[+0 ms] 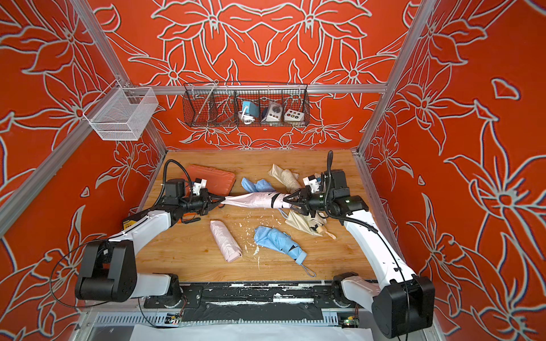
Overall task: Take umbrellas out of sleeves
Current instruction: Take out the umbrella from the umbrella sleeve, then place the umbrella sleeve at the center of the board.
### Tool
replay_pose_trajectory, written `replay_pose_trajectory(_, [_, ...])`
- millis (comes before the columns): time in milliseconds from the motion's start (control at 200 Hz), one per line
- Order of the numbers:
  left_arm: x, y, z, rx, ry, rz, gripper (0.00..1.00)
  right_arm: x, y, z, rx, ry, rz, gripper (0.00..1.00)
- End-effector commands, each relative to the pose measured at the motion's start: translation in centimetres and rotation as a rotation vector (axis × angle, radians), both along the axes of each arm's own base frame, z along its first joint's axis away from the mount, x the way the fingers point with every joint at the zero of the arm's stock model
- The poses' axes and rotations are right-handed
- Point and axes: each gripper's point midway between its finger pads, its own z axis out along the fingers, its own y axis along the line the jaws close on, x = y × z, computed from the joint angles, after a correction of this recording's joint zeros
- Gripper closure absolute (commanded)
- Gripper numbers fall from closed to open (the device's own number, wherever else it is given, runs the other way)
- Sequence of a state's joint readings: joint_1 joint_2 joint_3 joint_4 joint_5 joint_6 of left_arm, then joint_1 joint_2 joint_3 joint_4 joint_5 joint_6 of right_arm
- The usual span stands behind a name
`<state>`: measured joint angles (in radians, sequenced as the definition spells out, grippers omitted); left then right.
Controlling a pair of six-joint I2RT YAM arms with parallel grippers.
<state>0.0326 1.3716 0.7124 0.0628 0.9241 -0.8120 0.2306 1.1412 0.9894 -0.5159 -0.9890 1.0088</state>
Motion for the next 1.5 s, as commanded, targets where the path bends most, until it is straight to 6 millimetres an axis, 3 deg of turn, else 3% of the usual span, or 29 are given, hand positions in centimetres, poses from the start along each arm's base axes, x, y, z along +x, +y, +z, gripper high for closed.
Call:
replay_pose_trajectory(0, [0.4,1.0,-0.6,0.049,-0.019,-0.006,1.0,0.8,-0.3,2.2,0.005,-0.094,0.005,0.88])
replay_pose_trajectory(380, [1.5,1.4,-2.7,0.082,-0.003,-0.013,1.0,2.3,-1.4,3.9,-0.002,-0.134,-0.033,0.88])
replay_pose_trajectory(615, [2.2,1.2,-4.0,0.056,0.008,-0.022,1.0,3.1,-0.8,2.4,0.075,-0.082,-0.061,0.88])
replay_pose_trajectory(931, [1.6,1.1,-5.9,0.057,0.053,-0.036,0.96,4.6,-0.1,1.2,0.081,-0.067,-0.08,0.88])
replay_pose_trajectory(1116, [1.2,1.2,-6.4,0.066,0.072,-0.044,0.79,5.5,1.3,-0.1,0.074,-0.047,-0.061,0.88])
replay_pose_trajectory(1496, [0.9,1.6,-6.0,0.119,0.071,-0.038,0.33,6.7,3.8,-1.7,0.069,-0.026,-0.001,0.88])
